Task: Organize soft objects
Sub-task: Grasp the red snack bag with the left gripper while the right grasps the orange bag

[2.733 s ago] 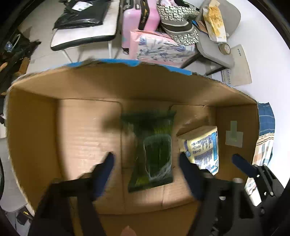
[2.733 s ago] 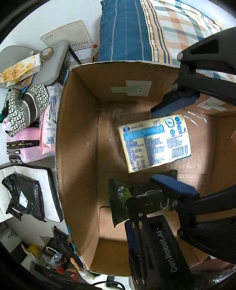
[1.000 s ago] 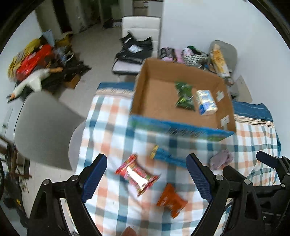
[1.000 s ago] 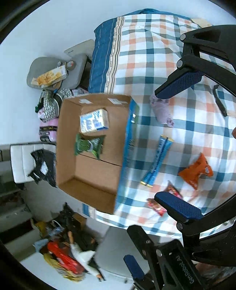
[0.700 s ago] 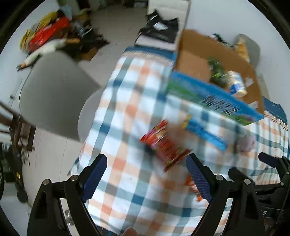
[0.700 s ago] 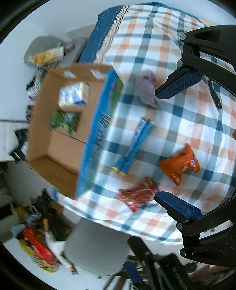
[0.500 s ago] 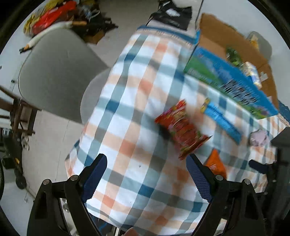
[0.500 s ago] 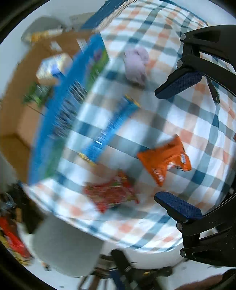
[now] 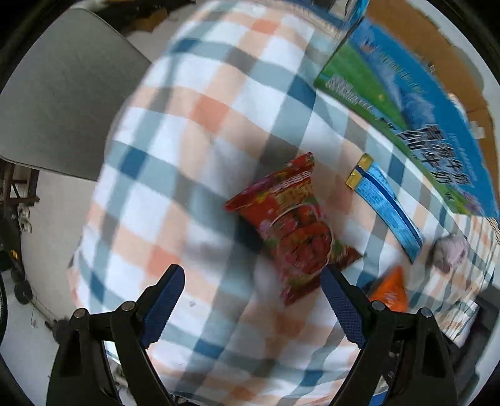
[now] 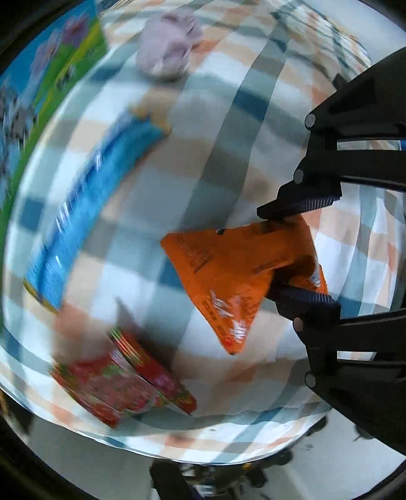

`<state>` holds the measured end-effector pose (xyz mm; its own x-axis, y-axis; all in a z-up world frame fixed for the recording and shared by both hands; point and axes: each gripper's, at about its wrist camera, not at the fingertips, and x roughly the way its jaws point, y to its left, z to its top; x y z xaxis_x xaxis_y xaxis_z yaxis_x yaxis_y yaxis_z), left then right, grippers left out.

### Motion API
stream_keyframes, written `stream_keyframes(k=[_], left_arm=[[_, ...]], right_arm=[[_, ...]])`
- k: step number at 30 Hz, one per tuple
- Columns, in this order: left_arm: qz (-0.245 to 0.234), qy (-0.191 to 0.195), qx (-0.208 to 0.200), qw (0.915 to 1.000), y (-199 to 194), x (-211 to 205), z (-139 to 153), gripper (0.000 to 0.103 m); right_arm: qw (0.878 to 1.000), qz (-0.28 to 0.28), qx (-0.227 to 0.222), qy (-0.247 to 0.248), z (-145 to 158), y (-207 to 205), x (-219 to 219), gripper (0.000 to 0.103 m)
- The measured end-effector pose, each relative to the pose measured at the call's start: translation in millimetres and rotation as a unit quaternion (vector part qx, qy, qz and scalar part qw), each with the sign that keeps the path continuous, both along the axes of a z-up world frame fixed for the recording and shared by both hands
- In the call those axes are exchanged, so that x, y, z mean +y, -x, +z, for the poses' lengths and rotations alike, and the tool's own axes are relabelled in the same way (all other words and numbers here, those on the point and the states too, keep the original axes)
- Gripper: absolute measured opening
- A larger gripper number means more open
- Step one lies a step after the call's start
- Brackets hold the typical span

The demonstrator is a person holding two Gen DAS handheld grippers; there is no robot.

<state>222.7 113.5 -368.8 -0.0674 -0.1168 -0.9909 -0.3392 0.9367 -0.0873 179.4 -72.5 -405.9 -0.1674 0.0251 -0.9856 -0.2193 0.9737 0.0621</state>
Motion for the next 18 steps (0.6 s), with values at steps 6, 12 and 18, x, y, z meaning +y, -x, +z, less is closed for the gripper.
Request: stream_keyframes(k=[6,12,18], left_arm=[[-0.005,0.032,0.042,0.9986,-29,-14,-40,0.089],[-0.055,0.019,0.018,0.9982,-41,-37,-42,0.067],[-0.165,-0.019,-0.005,0.986,-38,-73,-28,0.064]], right_arm=[[0.996,-0.091,-0.01,0.007,7,-18,-53,0.041],[0.994,-0.105,0.009,-0.026,2,-33,-68,0.042],[0.991,-0.118,0.005,-0.056,12,-40,-77,0.051]])
